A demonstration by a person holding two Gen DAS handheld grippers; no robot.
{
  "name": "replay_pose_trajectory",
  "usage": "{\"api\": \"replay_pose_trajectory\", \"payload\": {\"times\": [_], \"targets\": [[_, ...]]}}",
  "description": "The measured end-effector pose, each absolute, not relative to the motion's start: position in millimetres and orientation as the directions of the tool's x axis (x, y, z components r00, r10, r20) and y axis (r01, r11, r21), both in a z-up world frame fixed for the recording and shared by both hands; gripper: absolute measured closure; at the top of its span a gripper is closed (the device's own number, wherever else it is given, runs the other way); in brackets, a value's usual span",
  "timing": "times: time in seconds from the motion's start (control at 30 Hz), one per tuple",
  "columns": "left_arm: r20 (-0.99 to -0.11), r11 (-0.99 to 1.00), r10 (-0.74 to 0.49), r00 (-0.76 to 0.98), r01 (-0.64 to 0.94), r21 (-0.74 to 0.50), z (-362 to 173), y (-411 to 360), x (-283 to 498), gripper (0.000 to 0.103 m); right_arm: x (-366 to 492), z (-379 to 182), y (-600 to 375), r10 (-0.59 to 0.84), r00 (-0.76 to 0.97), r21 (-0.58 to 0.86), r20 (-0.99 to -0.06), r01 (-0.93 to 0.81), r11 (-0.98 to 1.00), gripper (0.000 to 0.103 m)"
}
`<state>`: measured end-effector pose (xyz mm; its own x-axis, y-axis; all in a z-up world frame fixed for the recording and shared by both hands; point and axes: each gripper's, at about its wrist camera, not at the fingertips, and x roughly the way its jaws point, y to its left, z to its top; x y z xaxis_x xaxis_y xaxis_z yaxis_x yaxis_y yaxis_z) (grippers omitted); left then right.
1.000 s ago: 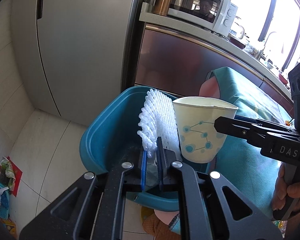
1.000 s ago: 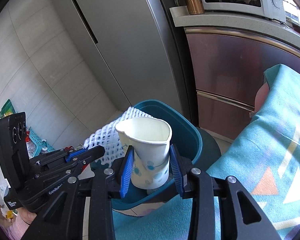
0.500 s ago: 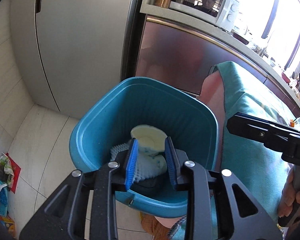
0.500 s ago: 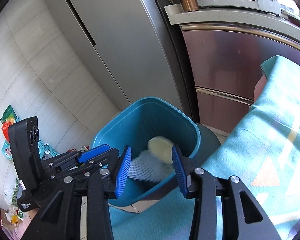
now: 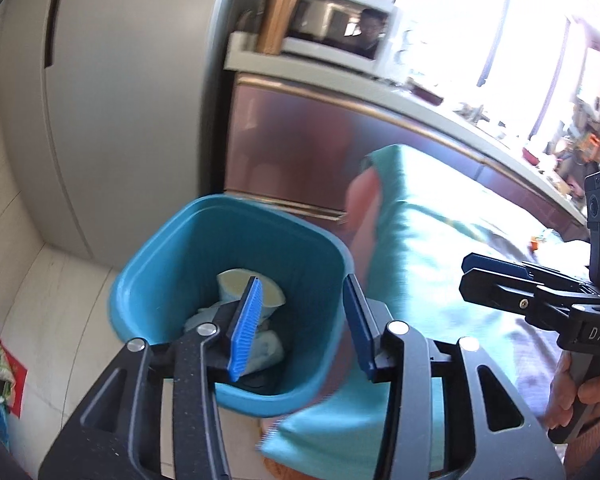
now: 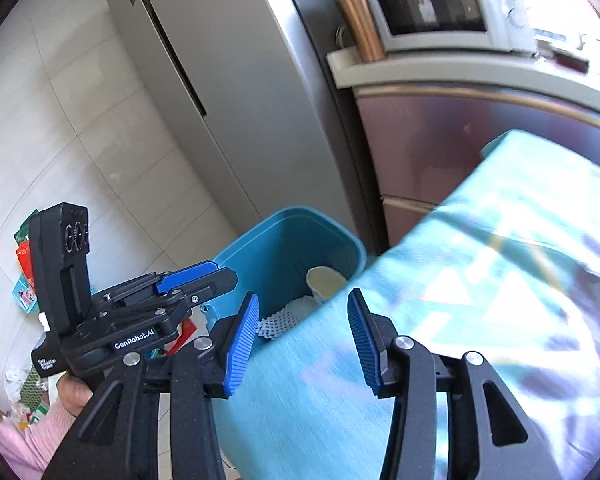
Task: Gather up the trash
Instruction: 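Move both open grippers back over the table toward the remaining trash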
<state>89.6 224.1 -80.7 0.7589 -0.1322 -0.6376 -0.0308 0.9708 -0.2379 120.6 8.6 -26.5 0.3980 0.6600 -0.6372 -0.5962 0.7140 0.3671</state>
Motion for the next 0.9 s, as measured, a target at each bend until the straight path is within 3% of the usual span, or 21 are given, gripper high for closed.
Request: {"api": "replay_pose_trajectory", "payload": {"times": [0.4, 0.9], "targets": [[-0.584, 0.939, -0.344, 0.735, 0.261, -0.225, -54.1, 113.9, 88.9, 0.056, 79.1, 1.3, -114.8, 0.545, 0.616, 0.349, -0.569, -0.418, 0.838, 0.055], [-0.599, 0.847, -0.496, 0.628, 0.503, -0.174, -54.6, -23.8, 104.9, 0.056, 49.8, -24.3, -265.3, 0.276, 0.767, 0.347, -0.579, -0.074, 0.935, 0.054]]}}
